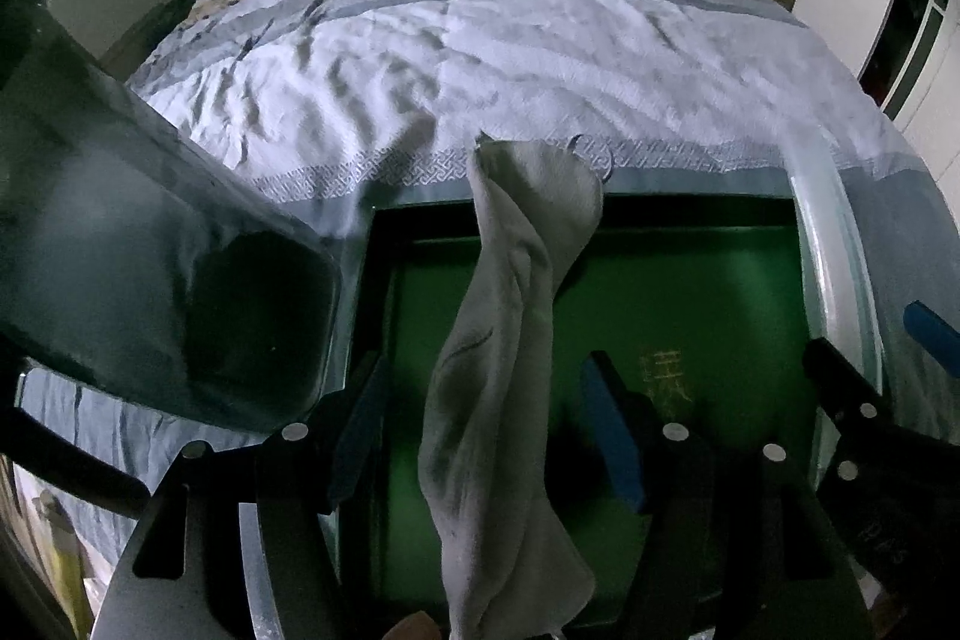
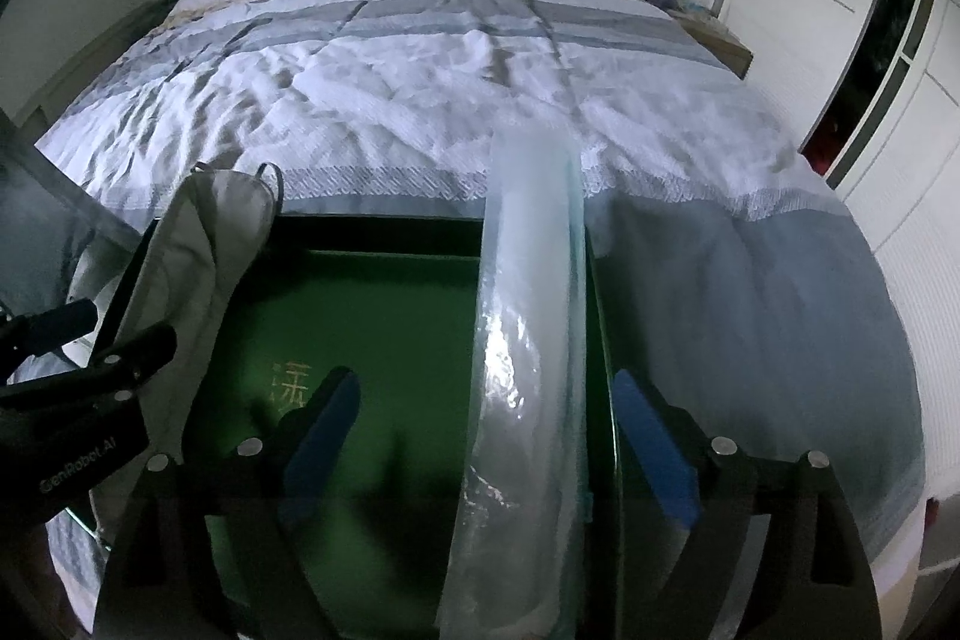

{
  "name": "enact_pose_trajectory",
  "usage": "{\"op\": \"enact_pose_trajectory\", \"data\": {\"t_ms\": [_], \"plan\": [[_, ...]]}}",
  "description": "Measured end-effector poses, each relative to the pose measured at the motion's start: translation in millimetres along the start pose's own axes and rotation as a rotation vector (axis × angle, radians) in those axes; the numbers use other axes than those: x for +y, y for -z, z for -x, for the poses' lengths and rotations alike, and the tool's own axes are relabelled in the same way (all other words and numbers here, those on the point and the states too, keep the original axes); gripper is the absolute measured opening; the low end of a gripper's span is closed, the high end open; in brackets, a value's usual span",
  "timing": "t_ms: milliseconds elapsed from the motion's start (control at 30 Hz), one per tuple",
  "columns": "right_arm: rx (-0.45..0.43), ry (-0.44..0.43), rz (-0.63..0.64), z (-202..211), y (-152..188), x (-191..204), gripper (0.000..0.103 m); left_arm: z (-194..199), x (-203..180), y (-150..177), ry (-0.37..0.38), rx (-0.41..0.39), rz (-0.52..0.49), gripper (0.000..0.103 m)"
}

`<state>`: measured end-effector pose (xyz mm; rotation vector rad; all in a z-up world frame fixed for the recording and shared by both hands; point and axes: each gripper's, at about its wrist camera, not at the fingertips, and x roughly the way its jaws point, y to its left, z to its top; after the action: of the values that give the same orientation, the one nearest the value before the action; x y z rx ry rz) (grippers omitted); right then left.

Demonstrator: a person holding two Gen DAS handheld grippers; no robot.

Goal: Organize soft objects
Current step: 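Lower the mask into the green tray and open the left tool while the right tool releases the bag there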

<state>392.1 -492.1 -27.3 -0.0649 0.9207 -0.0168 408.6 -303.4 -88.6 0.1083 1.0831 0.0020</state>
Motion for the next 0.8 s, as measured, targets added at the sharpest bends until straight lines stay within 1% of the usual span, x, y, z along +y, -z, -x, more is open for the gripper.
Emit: {"op": "enact_pose_trajectory", "data": {"t_ms": [100,133,167,233,333,800], "plan": [[-0.014,-0.006,0.002,6.5,0.2,4.0,0.094,5.9,-0.2,1.3,0.011,-0.009,0.002,0.060],[-0.020,0.000,0.006,9.3,0.5,5.9,0.098,7.7,-0.1,1.9,0.014,-0.010,0.004,0.065],[-0.024,0.004,0.007,11.6,1.3,6.4,0.099,9.6,-0.5,2.3,0.015,-0.011,0.006,0.069],[-0.034,0.015,0.002,18.0,2.8,6.9,0.102,15.7,0.5,3.6,0.019,-0.025,0.013,0.070],[-0.040,0.024,-0.013,25.8,4.1,4.0,0.103,21.6,0.8,5.0,0.033,-0.025,0.021,0.074],[-0.058,0.131,0.007,61.9,3.5,9.7,0.103,51.8,-1.1,13.9,0.024,-0.060,0.022,0.074]]}}
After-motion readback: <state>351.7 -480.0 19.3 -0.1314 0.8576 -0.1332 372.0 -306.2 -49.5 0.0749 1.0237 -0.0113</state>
